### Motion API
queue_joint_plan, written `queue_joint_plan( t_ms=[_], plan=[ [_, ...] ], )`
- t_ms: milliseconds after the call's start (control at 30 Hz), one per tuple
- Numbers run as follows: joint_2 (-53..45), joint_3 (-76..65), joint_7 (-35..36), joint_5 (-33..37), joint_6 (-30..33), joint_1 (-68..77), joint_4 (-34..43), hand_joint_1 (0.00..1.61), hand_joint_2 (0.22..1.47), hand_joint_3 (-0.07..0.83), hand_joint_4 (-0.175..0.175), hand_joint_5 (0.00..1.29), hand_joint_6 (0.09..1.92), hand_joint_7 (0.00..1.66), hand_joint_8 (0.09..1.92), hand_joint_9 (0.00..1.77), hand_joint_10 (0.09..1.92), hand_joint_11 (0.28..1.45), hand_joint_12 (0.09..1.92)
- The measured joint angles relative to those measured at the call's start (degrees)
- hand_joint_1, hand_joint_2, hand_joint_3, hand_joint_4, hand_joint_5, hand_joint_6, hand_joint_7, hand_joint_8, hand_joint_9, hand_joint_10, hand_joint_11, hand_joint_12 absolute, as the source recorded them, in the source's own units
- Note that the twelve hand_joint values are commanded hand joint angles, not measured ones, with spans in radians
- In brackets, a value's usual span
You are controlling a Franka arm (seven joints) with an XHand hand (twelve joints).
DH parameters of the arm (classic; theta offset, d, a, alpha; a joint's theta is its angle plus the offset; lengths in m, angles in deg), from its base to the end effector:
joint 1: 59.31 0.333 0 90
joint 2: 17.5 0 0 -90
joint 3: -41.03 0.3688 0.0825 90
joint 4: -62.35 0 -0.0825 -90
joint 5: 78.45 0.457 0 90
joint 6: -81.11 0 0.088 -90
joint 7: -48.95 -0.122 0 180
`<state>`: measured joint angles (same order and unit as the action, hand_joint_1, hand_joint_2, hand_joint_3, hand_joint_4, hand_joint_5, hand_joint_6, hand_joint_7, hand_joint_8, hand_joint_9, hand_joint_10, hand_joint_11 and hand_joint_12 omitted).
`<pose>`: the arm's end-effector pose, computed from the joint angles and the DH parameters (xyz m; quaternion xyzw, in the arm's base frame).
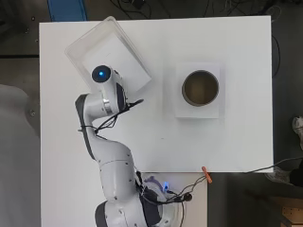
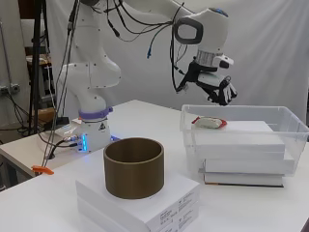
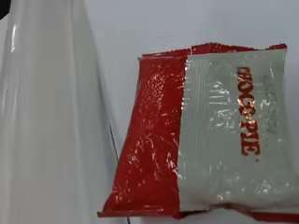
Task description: Teleoperate dual arm-hand system to remove items from a box
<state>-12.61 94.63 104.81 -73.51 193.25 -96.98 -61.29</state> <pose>0.5428 0.1665 0.4087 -0.8209 -0.5662 0.0682 0.0295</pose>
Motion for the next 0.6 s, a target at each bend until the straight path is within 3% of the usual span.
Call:
queue_joint_plan(
  t_ms=[33,67,100,133,200,267,367,600],
  plan=[
    [1.3,4.0,1.1,1.3,-0.1,-4.5,0.0,1.07,1.26,0.019,0.175,0.69,1.91,1.08,1.92,1.35,1.91,1.14,1.90],
    [2.2,9.6,1.8,2.0,0.0,-11.2,-0.2,0.73,1.16,0.017,0.115,0.54,1.39,0.86,1.46,1.07,1.46,0.91,1.41],
    [2.4,13.7,1.8,2.0,0.4,-16.6,-0.4,0.47,1.08,0.013,0.069,0.48,0.87,0.71,0.95,0.86,0.97,0.76,0.86],
    [2.2,18.3,1.3,1.5,0.8,-23.0,-0.5,0.32,1.04,0.009,0.047,0.47,0.50,0.67,0.57,0.78,0.59,0.71,0.48],
    [1.5,25.7,-0.6,0.2,0.5,-35.8,-0.5,0.21,1.01,0.002,0.032,0.51,0.14,0.69,0.18,0.77,0.19,0.69,0.12],
    [0.7,28.2,-2.1,-0.7,0.1,-43.7,-0.4,0.19,1.01,0.001,0.027,0.53,0.09,0.72,0.09,0.79,0.09,0.70,0.09],
    [1.5,26.6,-3.3,-0.8,-0.5,-48.0,-0.5,0.18,1.01,0.002,0.023,0.54,0.09,0.74,0.09,0.81,0.09,0.71,0.09],
    [9.4,26.8,-3.7,-0.2,-0.8,-31.5,-0.6,0.16,1.01,-0.001,0.031,0.56,0.09,0.72,0.09,0.76,0.09,0.65,0.09]
  ],
)
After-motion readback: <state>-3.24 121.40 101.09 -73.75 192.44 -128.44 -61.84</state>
